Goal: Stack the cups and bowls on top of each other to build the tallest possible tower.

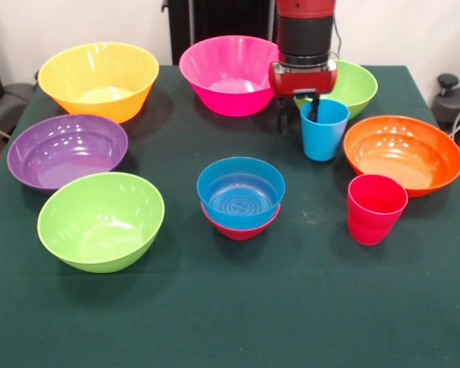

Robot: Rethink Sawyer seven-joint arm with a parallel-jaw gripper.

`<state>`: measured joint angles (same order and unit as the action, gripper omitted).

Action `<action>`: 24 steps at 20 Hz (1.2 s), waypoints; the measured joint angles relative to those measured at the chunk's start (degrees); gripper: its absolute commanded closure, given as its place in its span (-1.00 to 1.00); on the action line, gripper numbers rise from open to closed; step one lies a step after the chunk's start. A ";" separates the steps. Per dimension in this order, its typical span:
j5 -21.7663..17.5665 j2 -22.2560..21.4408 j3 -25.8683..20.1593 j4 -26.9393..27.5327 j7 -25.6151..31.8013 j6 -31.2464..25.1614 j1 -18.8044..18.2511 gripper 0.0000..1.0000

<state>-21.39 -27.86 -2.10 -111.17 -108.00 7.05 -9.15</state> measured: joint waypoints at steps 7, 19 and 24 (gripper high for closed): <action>0.01 0.00 0.39 -0.79 -0.02 4.30 1.37 1.00; 0.00 -0.14 0.48 -1.50 -0.02 5.27 0.57 1.00; -0.01 -2.41 -1.60 -2.55 -0.02 3.46 -3.48 1.00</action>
<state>-21.41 -30.27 -3.70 -113.71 -108.02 10.52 -12.63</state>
